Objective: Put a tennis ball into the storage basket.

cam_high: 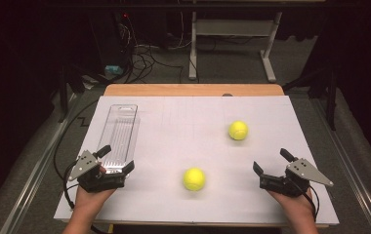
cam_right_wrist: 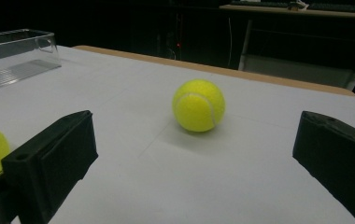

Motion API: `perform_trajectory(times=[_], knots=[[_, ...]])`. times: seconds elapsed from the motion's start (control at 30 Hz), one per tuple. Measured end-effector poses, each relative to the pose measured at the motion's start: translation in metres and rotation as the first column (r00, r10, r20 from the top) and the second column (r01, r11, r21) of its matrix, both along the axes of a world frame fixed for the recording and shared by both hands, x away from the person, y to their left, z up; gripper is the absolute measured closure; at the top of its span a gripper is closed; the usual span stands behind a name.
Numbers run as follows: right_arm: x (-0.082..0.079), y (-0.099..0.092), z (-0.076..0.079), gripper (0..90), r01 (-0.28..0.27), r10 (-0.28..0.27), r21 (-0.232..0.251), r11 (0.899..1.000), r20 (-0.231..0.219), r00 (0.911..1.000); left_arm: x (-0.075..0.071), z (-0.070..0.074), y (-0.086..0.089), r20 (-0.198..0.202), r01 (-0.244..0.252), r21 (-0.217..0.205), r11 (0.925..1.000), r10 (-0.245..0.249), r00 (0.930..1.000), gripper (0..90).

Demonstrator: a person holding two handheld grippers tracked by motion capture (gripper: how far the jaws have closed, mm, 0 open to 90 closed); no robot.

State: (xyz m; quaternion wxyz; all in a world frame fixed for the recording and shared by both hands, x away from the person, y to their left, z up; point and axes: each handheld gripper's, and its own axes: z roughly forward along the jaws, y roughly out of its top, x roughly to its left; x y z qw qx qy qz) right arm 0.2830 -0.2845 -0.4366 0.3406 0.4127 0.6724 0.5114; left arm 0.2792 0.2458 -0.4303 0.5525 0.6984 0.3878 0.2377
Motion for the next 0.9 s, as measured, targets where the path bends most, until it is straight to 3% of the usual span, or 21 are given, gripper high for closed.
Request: perform_trajectory(times=[0.47,0.73,0.9], knots=[[0.006,0.003,-0.002,0.0,-0.005,0.005,-0.021,1.0,0.007,1.0,0.0,0.001,-0.004,0.0,0.006,0.008,0.9999,-0.006,1.0,0.7],[0.008,0.006,-0.005,0.0,-0.015,0.014,-0.029,0.999,-0.01,0.9998,-0.001,0.011,-0.022,-0.049,0.05,0.092,0.9945,-0.046,0.9978,0.7],[0.007,0.004,-0.005,0.0,-0.014,0.014,-0.025,1.0,-0.009,0.9999,-0.001,0.012,-0.034,-0.107,0.101,0.139,0.9852,-0.086,0.9906,0.7]])
